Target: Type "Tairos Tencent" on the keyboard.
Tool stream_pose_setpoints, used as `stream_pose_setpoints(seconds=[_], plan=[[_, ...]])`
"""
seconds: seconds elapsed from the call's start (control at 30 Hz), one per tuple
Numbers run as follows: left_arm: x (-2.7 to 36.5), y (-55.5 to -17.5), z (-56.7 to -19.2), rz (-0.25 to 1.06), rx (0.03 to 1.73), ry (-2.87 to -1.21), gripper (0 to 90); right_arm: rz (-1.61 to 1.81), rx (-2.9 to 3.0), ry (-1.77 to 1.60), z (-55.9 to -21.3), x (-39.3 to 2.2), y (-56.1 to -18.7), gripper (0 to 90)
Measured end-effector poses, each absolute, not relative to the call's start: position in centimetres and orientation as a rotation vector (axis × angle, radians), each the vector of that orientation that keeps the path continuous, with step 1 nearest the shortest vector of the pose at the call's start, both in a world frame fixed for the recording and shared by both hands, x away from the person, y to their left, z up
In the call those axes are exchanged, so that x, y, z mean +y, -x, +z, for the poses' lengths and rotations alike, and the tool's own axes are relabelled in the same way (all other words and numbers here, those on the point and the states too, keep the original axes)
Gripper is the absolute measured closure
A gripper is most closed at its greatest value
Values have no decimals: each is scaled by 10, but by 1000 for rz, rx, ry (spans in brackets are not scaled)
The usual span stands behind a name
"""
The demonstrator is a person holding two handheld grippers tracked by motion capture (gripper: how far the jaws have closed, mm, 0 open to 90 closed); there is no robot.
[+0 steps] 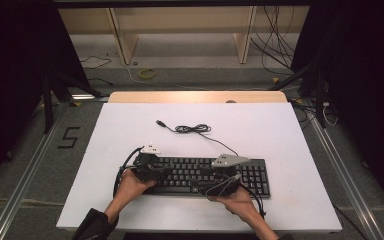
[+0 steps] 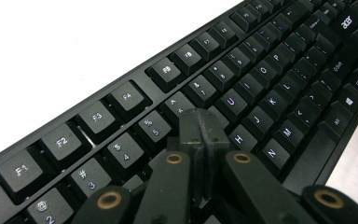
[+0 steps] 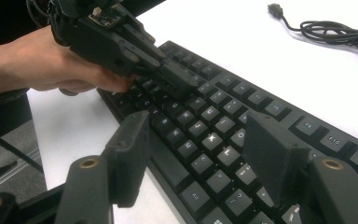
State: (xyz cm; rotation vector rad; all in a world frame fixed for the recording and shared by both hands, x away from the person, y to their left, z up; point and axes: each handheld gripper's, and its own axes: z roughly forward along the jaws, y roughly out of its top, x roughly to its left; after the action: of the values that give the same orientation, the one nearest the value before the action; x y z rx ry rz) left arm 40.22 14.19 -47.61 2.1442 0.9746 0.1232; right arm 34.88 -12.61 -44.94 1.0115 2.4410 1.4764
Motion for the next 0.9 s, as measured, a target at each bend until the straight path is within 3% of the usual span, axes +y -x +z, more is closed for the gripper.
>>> stream_pose_setpoints(seconds=[0.27,0.9], plan=[[142,-401,-473,124,970,-2141,892,1480,2436,-1019,-449,-128,-350,418],[152,-396,-460,55,930,-2054,649,1478,2427,-1027,-450,-131,-351,415]])
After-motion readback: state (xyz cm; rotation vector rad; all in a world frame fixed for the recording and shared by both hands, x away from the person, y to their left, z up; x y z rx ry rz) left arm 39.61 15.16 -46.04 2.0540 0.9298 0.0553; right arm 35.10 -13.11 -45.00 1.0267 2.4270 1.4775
